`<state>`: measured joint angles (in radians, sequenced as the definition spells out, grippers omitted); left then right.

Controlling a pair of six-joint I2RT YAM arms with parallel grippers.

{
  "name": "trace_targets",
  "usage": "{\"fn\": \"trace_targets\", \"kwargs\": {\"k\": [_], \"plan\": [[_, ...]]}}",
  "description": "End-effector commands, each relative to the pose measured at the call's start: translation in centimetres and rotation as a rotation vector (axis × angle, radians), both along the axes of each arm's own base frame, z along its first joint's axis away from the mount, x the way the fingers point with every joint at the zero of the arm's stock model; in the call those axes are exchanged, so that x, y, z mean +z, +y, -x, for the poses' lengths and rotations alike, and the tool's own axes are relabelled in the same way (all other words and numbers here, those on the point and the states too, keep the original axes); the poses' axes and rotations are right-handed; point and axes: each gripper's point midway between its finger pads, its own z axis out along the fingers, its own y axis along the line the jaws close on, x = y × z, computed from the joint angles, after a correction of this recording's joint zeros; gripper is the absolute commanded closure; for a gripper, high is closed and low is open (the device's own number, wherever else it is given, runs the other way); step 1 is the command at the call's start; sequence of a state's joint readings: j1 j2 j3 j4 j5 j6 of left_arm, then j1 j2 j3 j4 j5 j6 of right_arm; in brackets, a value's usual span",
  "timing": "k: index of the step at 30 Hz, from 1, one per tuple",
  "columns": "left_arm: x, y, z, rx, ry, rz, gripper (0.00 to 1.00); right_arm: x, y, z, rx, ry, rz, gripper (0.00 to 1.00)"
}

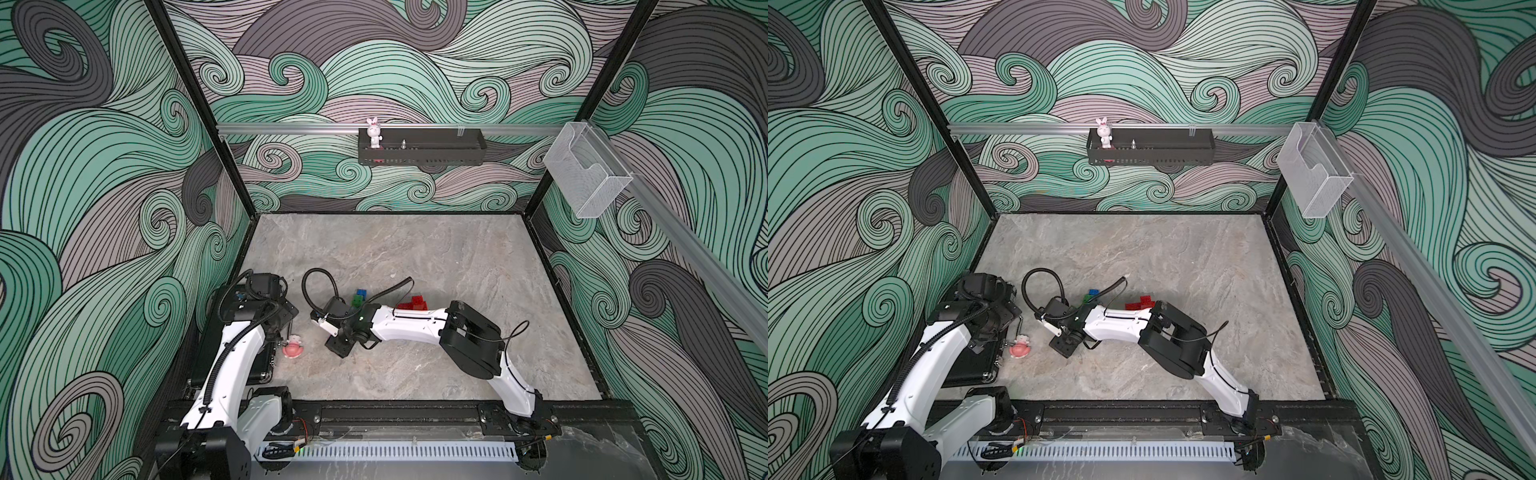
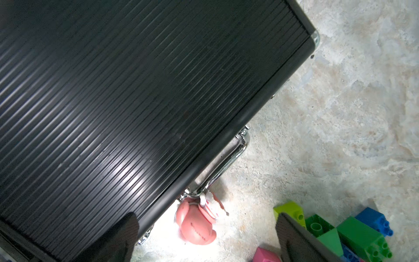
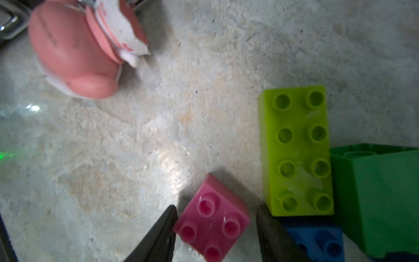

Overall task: Assemble the number 4 with lego
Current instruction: Move the lego brick at the center of the board.

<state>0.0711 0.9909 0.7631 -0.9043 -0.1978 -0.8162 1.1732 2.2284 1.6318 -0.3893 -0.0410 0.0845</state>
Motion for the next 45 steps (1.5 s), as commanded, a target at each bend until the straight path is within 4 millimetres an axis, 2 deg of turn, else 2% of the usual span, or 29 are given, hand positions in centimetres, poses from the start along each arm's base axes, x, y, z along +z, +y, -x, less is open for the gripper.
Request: {"fn": "trace_targets", "kwargs": {"k": [1, 4, 10, 16, 19, 24, 28, 33, 36, 41, 45], "plan": [[-0.1, 0.3, 0.4, 0.024, 0.008, -0.005, 0.01, -1.8, -0.9, -0.5, -0.067, 0.010, 0.058, 0.42], [-0.3, 0.1, 0.2, 0.019, 0.003, 0.006, 0.01, -1.8, -0.5, -0.2, -0.071, 0.017, 0.056, 0.42], [-0.6, -0.1, 0.1, 0.010, 0.005, 0.019, 0.01, -1.1, -0.8, -0.3, -0.082, -0.031, 0.064, 0.51], [-0.9, -0.5, -0.1, -0.005, 0.009, 0.037, 0.01, -0.3, -0.4, 0.6, -0.001, -0.012, 0.014, 0.50], [-0.9, -0.6, -0.2, -0.013, 0.004, 0.043, 0.02, 0.0, -0.9, 0.7, 0.016, -0.024, 0.020, 0.53], [-1.0, -1.4, -0.6, -0.041, -0.005, 0.078, 0.01, 0.0, -3.5, 1.1, 0.060, -0.031, 0.045, 0.53], [-1.5, -2.3, -0.8, -0.070, 0.002, 0.129, 0.01, 0.0, -7.3, 1.4, 0.071, -0.015, 0.081, 0.51], [-2.8, -5.8, -2.2, -0.195, -0.026, 0.290, 0.01, -0.4, -13.5, 3.5, 0.090, 0.044, 0.116, 0.47], [-3.6, -8.5, -2.7, -0.293, 0.000, 0.344, 0.01, -0.7, -15.8, 4.7, 0.150, 0.041, 0.098, 0.44], [-3.7, -11.7, -3.4, -0.424, 0.058, 0.295, 0.01, 0.3, -15.5, 4.7, 0.121, 0.055, 0.081, 0.37], [-3.4, -12.0, -4.0, -0.434, 0.042, 0.281, 0.01, 1.7, -15.1, 4.3, -0.028, 0.087, 0.029, 0.30]]}}
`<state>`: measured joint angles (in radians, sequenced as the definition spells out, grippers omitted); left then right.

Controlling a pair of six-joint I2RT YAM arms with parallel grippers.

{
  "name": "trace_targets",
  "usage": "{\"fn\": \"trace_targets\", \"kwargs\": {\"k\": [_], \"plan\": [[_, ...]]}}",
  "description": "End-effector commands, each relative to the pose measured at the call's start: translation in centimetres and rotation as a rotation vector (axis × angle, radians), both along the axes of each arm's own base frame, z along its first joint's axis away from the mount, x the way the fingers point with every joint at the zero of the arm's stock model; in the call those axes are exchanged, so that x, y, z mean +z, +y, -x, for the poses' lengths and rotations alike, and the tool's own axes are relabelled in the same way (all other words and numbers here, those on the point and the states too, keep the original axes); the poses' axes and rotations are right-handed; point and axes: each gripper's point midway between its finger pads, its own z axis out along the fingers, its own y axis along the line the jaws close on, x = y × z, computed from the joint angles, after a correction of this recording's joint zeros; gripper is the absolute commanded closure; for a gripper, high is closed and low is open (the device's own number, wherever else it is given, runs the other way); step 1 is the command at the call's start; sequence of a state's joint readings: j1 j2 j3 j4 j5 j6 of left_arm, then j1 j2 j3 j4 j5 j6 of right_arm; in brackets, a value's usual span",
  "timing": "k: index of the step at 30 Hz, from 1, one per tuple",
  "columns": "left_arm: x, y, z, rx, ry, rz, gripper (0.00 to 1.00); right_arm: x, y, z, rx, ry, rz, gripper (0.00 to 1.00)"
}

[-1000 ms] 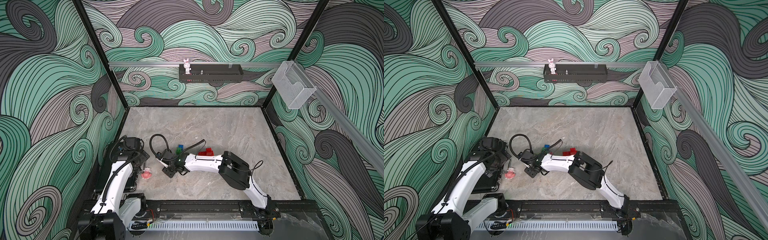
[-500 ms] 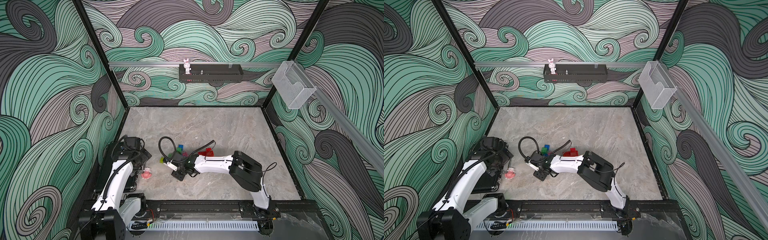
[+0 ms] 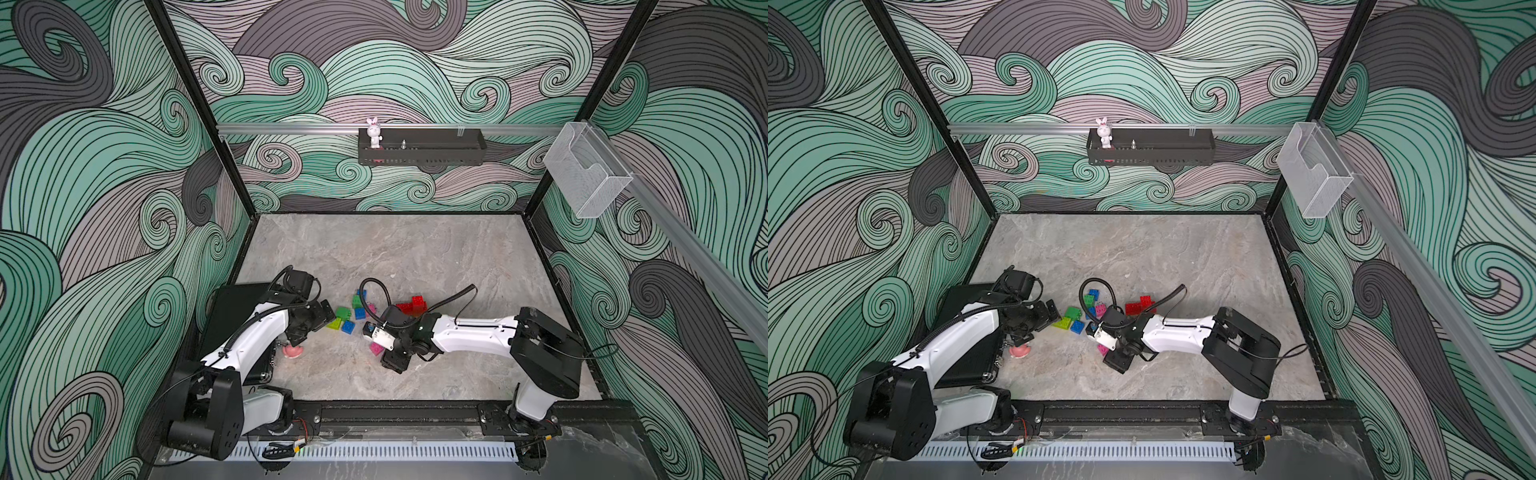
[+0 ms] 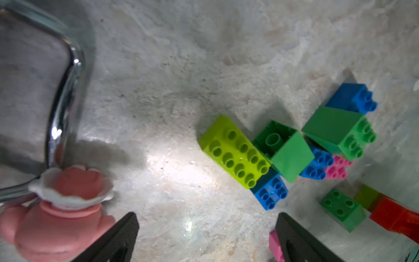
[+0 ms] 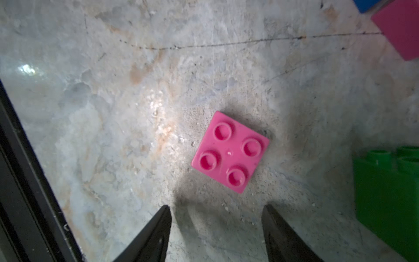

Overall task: Assemble the number 4 with lego
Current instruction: Move the lego brick at the center of the board, then pick up the lego brick from the center of the board.

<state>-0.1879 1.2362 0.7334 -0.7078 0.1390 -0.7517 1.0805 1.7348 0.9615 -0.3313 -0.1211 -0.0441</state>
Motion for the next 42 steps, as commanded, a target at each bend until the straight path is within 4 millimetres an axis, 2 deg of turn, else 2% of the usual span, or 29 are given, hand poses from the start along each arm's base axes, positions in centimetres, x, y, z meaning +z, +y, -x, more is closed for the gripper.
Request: {"fn": "trace_targets", "kwargs": {"k": [1, 4, 6, 11, 16, 25, 34, 42], "plan": [[1.6, 0.0, -1.6, 0.000, -0.067, -0.015, 0.01, 1.9, 1.0, -0.2, -0.131, 0.026, -0.065, 0.27], [2.1, 1.3, -1.6, 0.025, -0.082, -0.081, 0.02, 1.8, 0.1, -2.2, -0.301, -0.036, 0.013, 0.26], [2.4, 2.0, -1.6, 0.032, -0.081, -0.117, 0.01, 1.5, 0.2, -2.5, -0.324, -0.034, 0.064, 0.26], [2.5, 2.4, -1.4, 0.029, -0.073, -0.139, 0.01, 1.6, 2.1, -1.6, -0.254, -0.017, 0.069, 0.26], [1.9, 2.5, -1.0, 0.031, -0.058, -0.138, 0.01, 0.7, 1.7, -2.3, -0.289, -0.046, 0.152, 0.31], [1.8, 2.4, -1.0, 0.022, -0.053, -0.135, 0.01, 0.4, 2.7, -2.0, -0.272, -0.030, 0.145, 0.44], [1.4, 2.2, -0.9, 0.010, -0.037, -0.123, 0.01, 0.4, 3.5, -2.3, -0.271, -0.030, 0.136, 0.45], [1.3, 2.2, -0.8, 0.004, -0.035, -0.125, 0.01, -0.1, 3.6, -2.2, -0.271, -0.020, 0.146, 0.50]]}}
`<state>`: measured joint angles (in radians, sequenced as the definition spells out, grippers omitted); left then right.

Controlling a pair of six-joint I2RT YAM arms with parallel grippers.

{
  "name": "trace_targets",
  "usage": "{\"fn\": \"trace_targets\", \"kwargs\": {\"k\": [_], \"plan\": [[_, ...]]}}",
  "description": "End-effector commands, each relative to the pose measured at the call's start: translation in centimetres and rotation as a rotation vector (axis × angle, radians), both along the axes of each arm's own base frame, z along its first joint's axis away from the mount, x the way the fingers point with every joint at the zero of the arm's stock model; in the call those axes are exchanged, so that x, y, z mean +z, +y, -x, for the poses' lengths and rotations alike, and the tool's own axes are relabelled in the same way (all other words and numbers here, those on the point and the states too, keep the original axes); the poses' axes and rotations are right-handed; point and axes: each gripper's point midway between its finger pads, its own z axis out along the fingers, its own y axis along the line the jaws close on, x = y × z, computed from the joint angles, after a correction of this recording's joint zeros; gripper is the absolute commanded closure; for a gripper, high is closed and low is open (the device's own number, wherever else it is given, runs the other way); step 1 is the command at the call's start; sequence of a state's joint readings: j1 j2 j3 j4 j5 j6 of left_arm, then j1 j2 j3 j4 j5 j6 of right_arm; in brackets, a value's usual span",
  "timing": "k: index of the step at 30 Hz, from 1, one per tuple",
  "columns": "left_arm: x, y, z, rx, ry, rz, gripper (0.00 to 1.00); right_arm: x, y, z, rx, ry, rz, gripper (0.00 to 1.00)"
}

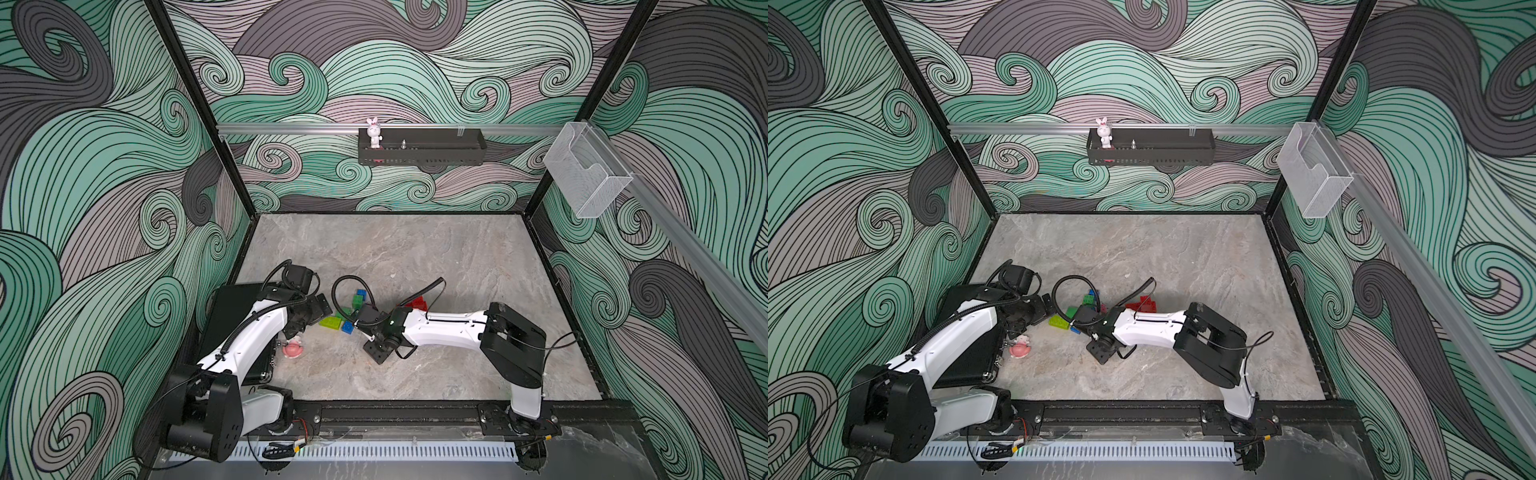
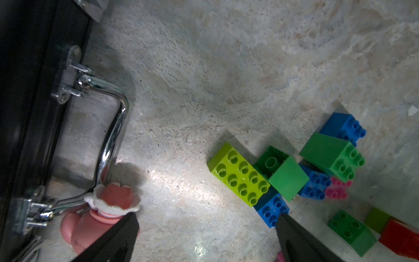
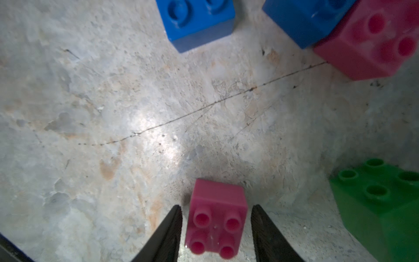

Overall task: Assemble the number 4 with lego
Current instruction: Pick up the lego brick from the center of the board, then assemble the lego brick with the lego brick.

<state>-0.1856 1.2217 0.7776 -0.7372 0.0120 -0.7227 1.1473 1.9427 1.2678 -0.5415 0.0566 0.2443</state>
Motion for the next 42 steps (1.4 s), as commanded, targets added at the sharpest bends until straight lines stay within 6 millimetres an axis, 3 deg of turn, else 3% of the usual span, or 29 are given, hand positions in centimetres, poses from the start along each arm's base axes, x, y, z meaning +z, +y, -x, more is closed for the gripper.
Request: {"fn": "trace_targets", "kwargs": {"k": [1, 16, 24, 26, 29, 33, 36, 37, 42], "plan": [[-0.1, 0.2, 0.3, -0.007, 0.021, -0.004, 0.01, 0.1, 0.4, -0.1, -0.008, -0.006, 0.005, 0.51], [-0.3, 0.0, 0.3, -0.015, 0.024, 0.004, 0.01, 0.3, 0.8, -0.6, -0.014, -0.023, -0.007, 0.50], [-0.5, -0.3, 0.2, -0.026, 0.023, 0.019, 0.01, 0.5, 0.7, -0.7, -0.019, -0.030, -0.007, 0.63], [-0.5, -0.7, 0.2, -0.037, 0.022, 0.038, 0.01, 1.1, 0.6, -0.8, -0.022, -0.043, -0.016, 0.67], [-0.4, -1.7, 0.1, -0.076, 0.009, 0.082, 0.02, 3.5, 0.0, -0.9, -0.024, -0.076, -0.052, 0.72], [0.6, -3.7, -0.4, -0.177, -0.035, 0.095, 0.01, 8.9, -3.2, -2.1, -0.135, -0.110, -0.143, 0.78], [1.8, -5.7, -0.8, -0.268, -0.067, 0.070, 0.01, 12.4, -7.4, -4.1, -0.329, -0.132, -0.238, 0.99], [2.3, -6.5, -1.1, -0.301, -0.081, 0.071, 0.01, 13.3, -9.1, -4.8, -0.403, -0.135, -0.262, 1.00], [3.3, -10.8, -2.1, -0.438, -0.087, 0.097, 0.01, 14.0, -15.3, -6.9, -0.619, -0.031, -0.225, 1.00]]}}
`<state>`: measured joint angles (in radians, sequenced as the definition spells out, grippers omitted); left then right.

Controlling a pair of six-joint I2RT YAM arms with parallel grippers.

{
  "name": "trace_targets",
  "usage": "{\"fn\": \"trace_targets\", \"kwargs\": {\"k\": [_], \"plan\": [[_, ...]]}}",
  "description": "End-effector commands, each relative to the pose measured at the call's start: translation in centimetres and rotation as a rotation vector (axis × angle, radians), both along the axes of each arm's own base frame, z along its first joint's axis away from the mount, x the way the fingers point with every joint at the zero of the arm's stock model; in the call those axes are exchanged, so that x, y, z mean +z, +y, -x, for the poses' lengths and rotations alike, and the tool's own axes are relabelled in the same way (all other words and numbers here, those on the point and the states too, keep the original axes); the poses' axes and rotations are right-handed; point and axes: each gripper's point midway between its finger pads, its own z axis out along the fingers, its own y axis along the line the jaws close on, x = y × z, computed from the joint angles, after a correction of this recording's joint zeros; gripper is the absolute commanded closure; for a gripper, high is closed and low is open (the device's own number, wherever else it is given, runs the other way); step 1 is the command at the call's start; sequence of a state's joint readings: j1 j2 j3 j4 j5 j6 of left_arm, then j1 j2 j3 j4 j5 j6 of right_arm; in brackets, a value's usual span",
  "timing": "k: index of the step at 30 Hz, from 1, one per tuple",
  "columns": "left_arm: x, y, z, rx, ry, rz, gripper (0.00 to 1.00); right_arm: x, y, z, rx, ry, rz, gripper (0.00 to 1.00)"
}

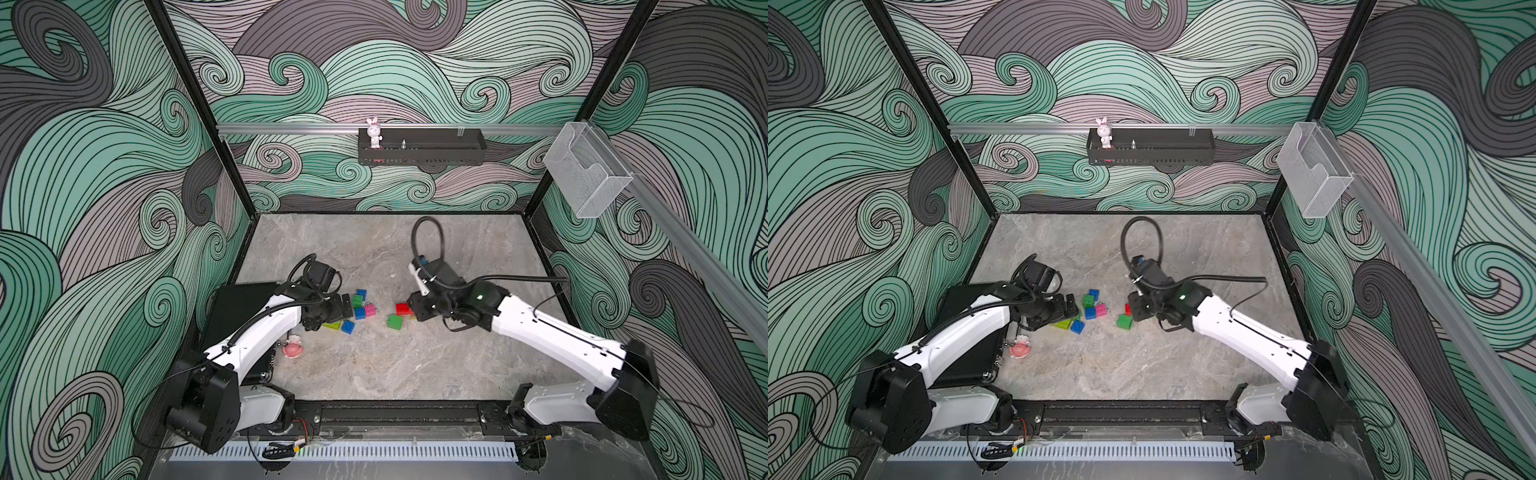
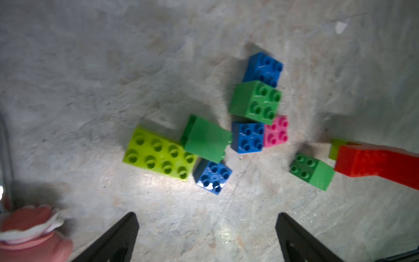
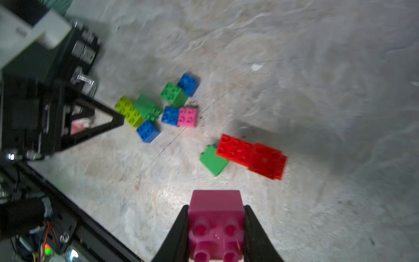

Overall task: Assemble the number 4 with lego
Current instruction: Assemble the lego brick with the lego brick.

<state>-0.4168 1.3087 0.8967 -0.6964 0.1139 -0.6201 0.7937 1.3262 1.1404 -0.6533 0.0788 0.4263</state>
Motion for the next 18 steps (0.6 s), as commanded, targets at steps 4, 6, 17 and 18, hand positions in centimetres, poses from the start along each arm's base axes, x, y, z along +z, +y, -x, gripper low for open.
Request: {"fn": "trace_targets", "kwargs": {"k": [4, 6, 17, 18], "plan": [[0.6, -5.6, -1.2, -0.177, 0.006, 0.051, 0.01, -3.0, -3.2, 0.9, -0.025, 0.273, 0.172, 1.00], [0.7, -7.1, -1.4, -0.210, 0.014, 0.076, 0.02, -3.6, -2.8, 0.8, -0.012, 0.322, 0.205, 1.00], [0.0, -9.4, -1.9, -0.256, 0.043, 0.125, 0.01, -4.6, -1.0, -1.6, -0.026, 0.305, 0.252, 1.00], [-0.1, -9.5, -1.9, -0.259, 0.048, 0.129, 0.01, -4.8, -0.9, -1.9, -0.029, 0.297, 0.259, 1.00]]}}
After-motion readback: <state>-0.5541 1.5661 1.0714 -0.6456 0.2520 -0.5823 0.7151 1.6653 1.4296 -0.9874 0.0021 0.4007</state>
